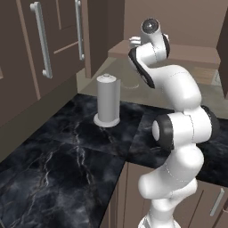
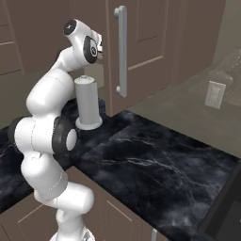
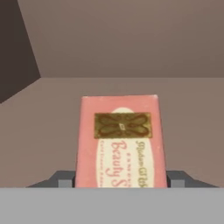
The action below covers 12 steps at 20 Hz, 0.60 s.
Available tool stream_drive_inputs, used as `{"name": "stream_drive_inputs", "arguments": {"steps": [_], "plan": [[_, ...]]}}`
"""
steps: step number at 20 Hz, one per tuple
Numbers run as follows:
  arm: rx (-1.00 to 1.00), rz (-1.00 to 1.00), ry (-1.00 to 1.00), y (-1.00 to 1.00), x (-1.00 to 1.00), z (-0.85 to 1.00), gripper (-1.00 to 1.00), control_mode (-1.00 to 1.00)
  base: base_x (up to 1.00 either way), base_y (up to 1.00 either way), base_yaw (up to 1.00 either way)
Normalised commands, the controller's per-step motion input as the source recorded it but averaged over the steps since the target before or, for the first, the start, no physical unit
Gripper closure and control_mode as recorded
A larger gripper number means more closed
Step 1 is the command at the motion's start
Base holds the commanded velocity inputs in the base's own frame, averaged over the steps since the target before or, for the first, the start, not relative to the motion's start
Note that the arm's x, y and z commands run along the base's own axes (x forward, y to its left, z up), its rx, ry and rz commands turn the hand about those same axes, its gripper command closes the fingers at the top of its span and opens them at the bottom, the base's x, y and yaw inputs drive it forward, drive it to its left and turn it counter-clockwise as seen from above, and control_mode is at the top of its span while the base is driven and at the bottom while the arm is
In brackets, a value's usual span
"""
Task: Pick up the bar soap and sponge from the sink, and place them back in the cabinet, and close the cabinet doors.
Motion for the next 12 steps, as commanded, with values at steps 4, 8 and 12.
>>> {"name": "stream_drive_inputs", "arguments": {"steps": [4,8,12], "plan": [[0.0,0.0,0.01,0.0,0.4,-0.06,1.0,-1.0,0.0,0.0,0.0],[0.0,0.0,0.01,0.0,0.4,-0.1,1.0,-1.0,0.0,0.0,0.0],[0.0,0.0,0.03,0.0,0.26,-0.06,1.0,-1.0,0.0,0.0,0.0]]}}
